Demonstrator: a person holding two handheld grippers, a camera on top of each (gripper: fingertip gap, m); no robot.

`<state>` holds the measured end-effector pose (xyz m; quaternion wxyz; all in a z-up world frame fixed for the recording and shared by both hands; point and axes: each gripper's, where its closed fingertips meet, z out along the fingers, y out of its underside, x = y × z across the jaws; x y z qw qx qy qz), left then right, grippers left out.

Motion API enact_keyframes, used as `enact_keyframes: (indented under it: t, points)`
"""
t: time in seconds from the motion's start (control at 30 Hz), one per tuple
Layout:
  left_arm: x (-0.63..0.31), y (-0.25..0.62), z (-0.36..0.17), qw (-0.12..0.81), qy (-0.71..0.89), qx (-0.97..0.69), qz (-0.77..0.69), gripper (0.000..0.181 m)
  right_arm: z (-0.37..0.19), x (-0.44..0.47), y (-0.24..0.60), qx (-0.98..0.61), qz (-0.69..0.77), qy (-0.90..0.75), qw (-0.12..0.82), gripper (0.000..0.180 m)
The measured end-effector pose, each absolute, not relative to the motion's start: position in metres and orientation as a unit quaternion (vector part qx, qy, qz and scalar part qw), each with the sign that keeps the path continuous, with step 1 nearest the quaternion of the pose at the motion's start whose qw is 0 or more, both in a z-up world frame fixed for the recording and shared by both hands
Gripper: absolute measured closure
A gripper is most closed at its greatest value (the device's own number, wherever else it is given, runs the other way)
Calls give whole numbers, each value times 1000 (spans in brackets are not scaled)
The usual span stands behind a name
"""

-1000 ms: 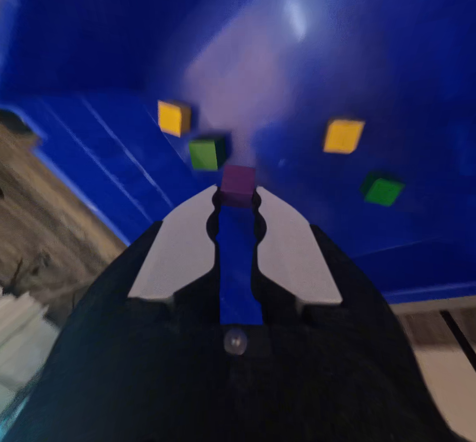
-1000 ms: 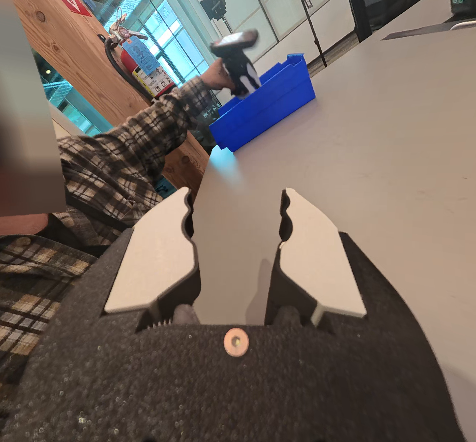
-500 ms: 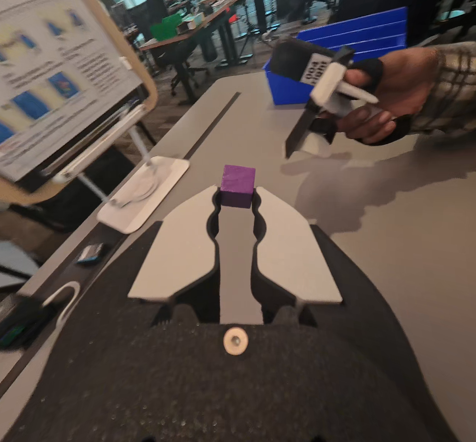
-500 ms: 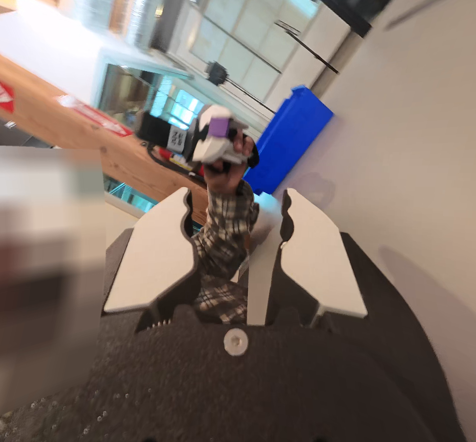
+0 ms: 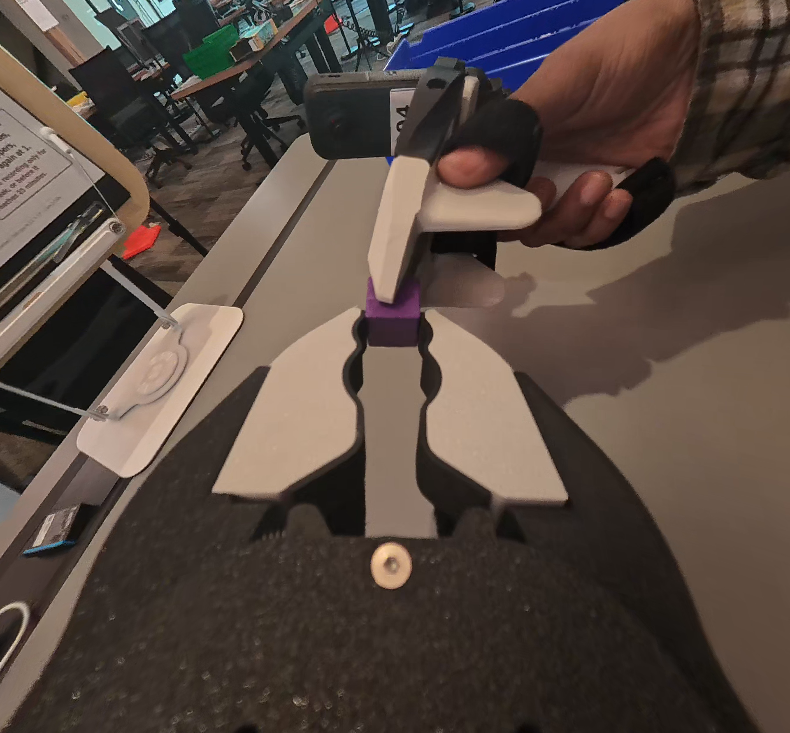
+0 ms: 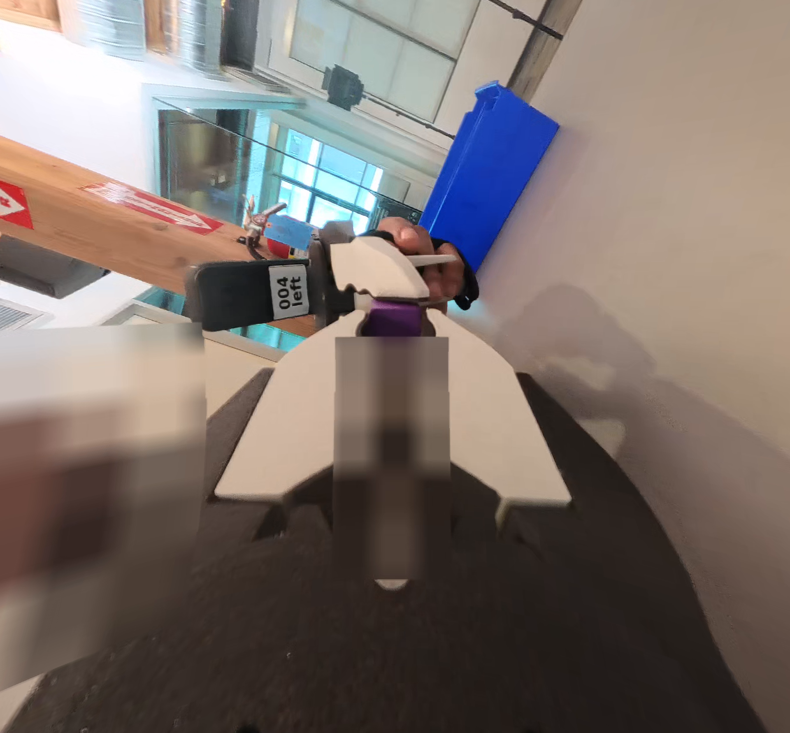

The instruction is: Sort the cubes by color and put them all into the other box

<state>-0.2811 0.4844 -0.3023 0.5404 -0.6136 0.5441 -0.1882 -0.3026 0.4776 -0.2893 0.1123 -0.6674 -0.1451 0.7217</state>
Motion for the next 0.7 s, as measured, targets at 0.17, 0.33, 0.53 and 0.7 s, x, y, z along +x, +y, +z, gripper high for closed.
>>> enact_keyframes:
  t: [0.17, 0.33, 0.53, 0.7]
  points:
    - [-274, 472, -306, 524, 523, -621, -259, 103, -281, -248, 485, -727, 641, -185, 159, 158]
    - [-275, 456, -319, 507, 520, -613, -312, 96, -286, -72, 532, -895, 324, -191, 241, 158]
    - [-267, 447, -326, 495, 546, -603, -305, 102, -340, 120, 526, -983, 65, -116, 125, 158]
    - [-263, 443, -337, 485, 571, -599, -283, 109, -406, 166, 502, -996, 14, -85, 14, 158]
